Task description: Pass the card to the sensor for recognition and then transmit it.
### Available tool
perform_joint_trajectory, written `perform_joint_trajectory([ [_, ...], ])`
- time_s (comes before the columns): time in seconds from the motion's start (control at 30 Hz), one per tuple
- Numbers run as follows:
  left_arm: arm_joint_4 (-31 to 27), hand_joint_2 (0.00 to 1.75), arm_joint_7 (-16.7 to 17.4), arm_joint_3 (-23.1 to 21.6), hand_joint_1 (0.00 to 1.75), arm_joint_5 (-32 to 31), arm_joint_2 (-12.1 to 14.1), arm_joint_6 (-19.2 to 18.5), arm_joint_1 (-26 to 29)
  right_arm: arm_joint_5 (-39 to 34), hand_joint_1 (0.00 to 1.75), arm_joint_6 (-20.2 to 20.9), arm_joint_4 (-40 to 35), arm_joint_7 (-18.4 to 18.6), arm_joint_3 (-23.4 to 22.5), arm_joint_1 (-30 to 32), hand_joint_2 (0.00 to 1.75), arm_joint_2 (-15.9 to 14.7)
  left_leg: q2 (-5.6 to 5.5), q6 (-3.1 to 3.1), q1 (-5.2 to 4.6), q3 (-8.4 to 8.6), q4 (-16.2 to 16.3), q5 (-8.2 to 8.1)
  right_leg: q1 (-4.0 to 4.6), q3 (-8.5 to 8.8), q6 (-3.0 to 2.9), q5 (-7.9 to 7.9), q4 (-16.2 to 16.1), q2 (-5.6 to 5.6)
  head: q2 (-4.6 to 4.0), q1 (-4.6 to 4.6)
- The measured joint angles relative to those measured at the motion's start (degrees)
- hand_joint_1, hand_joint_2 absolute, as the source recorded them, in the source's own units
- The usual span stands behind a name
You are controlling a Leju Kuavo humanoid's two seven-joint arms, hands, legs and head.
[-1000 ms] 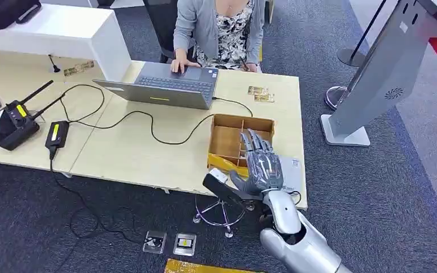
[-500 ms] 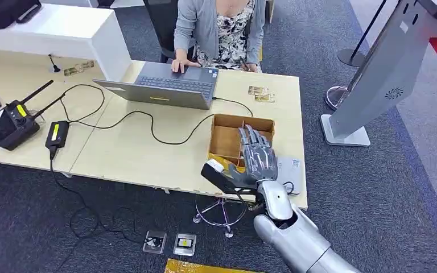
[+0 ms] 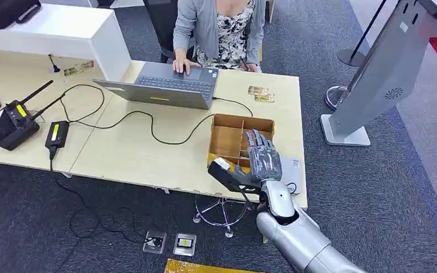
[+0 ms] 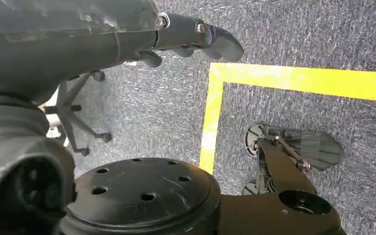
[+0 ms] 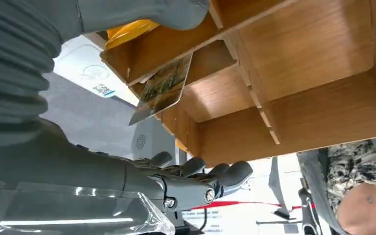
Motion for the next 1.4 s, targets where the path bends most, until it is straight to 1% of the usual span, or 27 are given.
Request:
perform_joint_trajectory([
  [0.17,0.0,0.0,0.02,0.0,0.0,0.46,0.0,0.33,0.02,-1.18,0.0,-2.21,1.62,-0.85,-0.09,-0.83,1.75,-0.02,0.0,0.0,0.0,0.0,0.0,0.0,0.0,0.0,0.01,0.01,0.0,0.0,0.0,0.0],
  [0.3,0.0,0.0,0.04,0.0,0.0,0.51,0.0,0.44,0.02,-1.16,0.0,-2.97,2.78,-0.87,-0.2,-1.41,1.75,-0.11,0.0,0.0,0.0,0.0,0.0,0.0,0.0,0.0,0.02,0.01,0.0,0.0,0.0,-0.02],
  [0.53,0.0,0.0,0.0,0.0,0.0,0.04,0.17,0.44,0.03,-0.96,0.0,-4.57,4.24,0.46,-1.09,-1.6,1.75,-0.48,0.0,0.0,0.0,0.0,0.0,0.0,0.0,-0.01,0.02,0.01,-0.01,0.01,0.0,0.0],
  [0.73,0.02,0.0,-0.09,0.0,0.0,-0.2,0.44,0.13,0.05,-0.61,0.0,-4.68,5.25,1.42,-1.66,-1.57,1.75,-1.07,0.0,0.0,0.0,0.01,0.0,0.0,0.0,-0.01,0.02,0.01,-0.01,0.02,0.0,-0.02],
  [1.0,0.02,0.0,-0.09,0.0,0.0,-0.13,0.48,0.26,0.06,0.07,0.0,-4.61,6.34,1.49,-2.05,-1.56,1.75,-1.51,0.0,0.0,0.0,0.0,0.0,0.0,0.0,-0.01,0.02,0.02,-0.01,0.01,0.0,-0.02],
  [1.23,0.0,0.0,-0.09,0.0,0.0,-0.02,0.5,0.44,0.06,0.04,0.0,-4.59,7.32,-0.7,-2.47,-1.58,1.75,-1.38,0.0,0.0,0.0,0.0,0.0,0.0,0.0,0.0,0.02,0.02,-0.01,0.0,0.0,-0.02],
  [1.27,0.0,0.0,-0.09,0.0,0.0,-0.02,0.48,0.46,0.06,0.02,0.05,-4.57,7.48,-1.07,-2.51,-1.58,1.75,-1.35,0.0,0.0,0.0,0.0,0.0,0.0,0.0,0.0,0.02,0.02,-0.01,0.0,0.0,-0.02],
  [1.3,0.0,0.0,-0.09,0.0,0.0,-0.02,0.48,0.48,0.06,0.02,0.4,-4.46,7.65,-1.44,-2.51,-1.59,1.75,-1.27,0.0,0.0,0.0,-0.01,0.0,0.0,0.0,0.0,0.02,0.02,-0.01,0.0,0.0,0.0],
  [1.33,0.0,0.0,-0.09,0.0,0.0,-0.02,0.5,0.5,0.06,0.02,0.87,-4.35,7.8,-1.7,-2.51,-1.6,1.75,-1.25,0.0,0.0,0.0,-0.01,0.0,0.0,0.0,0.0,0.02,0.02,-0.01,0.0,0.0,-0.02],
  [1.37,0.0,0.0,-0.07,0.0,0.0,-0.02,0.48,0.53,0.06,-0.02,1.75,-4.31,7.87,-2.01,-2.54,-1.6,1.75,-1.22,0.0,0.0,0.0,-0.01,0.0,0.0,0.0,0.0,0.02,0.02,-0.01,0.0,0.0,-0.02],
  [1.4,0.0,0.0,-0.07,0.0,0.0,0.0,0.48,0.57,0.06,-0.15,1.75,-4.22,7.96,-2.32,-2.51,-1.62,1.75,-1.22,0.0,0.0,0.0,-0.01,0.0,0.0,0.0,0.01,0.02,0.02,-0.01,0.0,0.0,-0.02],
])
